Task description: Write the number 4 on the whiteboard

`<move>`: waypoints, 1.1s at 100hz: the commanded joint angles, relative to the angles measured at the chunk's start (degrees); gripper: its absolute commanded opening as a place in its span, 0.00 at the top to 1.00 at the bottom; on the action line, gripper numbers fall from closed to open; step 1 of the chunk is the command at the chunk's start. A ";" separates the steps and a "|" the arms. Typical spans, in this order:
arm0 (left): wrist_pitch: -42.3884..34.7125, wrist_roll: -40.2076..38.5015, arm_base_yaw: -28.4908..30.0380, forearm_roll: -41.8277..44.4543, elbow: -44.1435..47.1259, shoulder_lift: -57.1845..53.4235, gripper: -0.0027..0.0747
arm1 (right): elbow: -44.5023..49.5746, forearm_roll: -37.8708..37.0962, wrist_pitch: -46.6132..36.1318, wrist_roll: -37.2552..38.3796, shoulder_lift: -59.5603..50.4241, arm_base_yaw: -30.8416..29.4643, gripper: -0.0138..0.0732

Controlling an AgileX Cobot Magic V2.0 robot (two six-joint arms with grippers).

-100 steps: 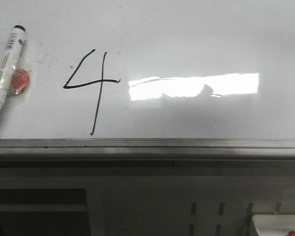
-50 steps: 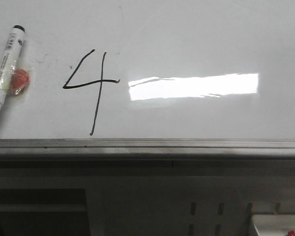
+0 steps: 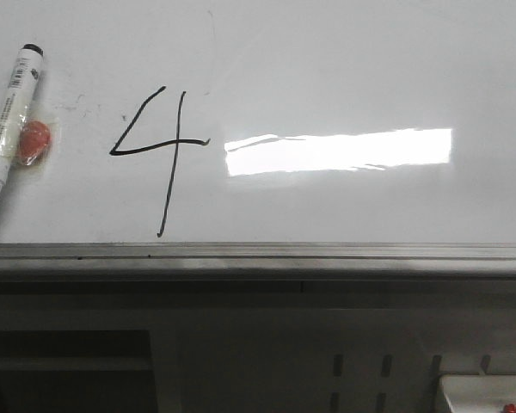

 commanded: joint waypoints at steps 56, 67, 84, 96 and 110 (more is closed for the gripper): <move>-2.00 0.06 13.70 -5.63 3.83 -0.29 0.99 | -1.43 -1.64 -4.06 0.12 0.46 -0.22 0.92; -2.11 0.06 21.11 -5.63 8.00 -1.77 0.99 | -1.43 -1.64 -4.06 0.12 0.46 -0.22 0.92; -1.21 -0.06 27.42 -5.87 14.03 -3.44 0.99 | -1.43 -1.64 -4.06 0.12 0.46 -0.22 0.92; 7.75 -0.06 27.84 -4.91 13.92 -3.44 0.99 | -1.43 -1.64 -4.06 0.12 0.46 -0.22 0.92; 11.69 -0.06 27.84 -4.45 13.92 -3.44 0.99 | -1.43 -1.64 -4.06 0.12 0.46 -0.22 0.92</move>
